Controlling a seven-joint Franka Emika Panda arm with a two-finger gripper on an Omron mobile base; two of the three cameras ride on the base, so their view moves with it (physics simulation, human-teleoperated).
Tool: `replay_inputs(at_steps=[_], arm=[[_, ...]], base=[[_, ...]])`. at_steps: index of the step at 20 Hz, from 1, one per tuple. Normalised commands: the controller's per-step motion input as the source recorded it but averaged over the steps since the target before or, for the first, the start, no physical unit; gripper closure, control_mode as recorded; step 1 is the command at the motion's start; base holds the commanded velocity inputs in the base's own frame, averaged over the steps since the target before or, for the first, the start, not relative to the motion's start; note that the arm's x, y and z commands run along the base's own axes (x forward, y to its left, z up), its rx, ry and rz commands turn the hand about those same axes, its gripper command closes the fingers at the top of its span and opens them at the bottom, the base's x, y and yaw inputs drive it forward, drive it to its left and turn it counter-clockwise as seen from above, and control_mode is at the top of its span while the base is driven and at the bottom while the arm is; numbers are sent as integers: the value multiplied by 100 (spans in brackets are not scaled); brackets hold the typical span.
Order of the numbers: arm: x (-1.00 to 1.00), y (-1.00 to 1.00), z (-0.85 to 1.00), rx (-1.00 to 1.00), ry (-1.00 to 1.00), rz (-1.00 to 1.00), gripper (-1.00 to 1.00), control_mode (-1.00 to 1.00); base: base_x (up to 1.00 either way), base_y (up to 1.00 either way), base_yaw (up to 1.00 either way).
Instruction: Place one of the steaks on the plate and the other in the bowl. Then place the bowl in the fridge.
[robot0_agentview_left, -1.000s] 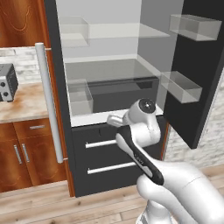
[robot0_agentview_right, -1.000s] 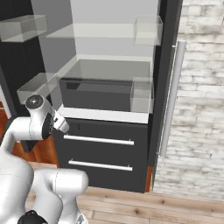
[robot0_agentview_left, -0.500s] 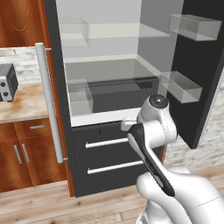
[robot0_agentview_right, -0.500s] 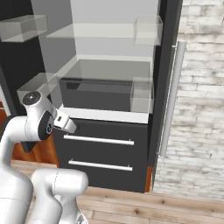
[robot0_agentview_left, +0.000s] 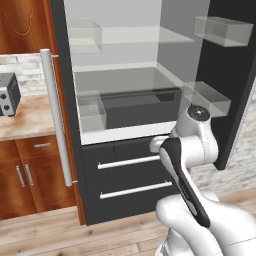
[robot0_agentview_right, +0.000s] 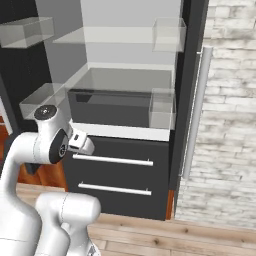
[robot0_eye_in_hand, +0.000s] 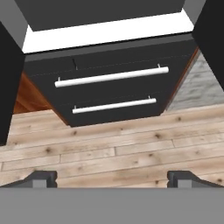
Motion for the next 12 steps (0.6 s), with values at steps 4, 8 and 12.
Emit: replay_inputs(at_steps=[4,8,12], arm=[[-12,0,-5,0,0,0,-100,-100],[-11,0,-3,1,-1,0,-100,100],[0,0,0,0,0,0,-100,100]], base=[[0,0,0],[-52,26,12],[-32,88,51]])
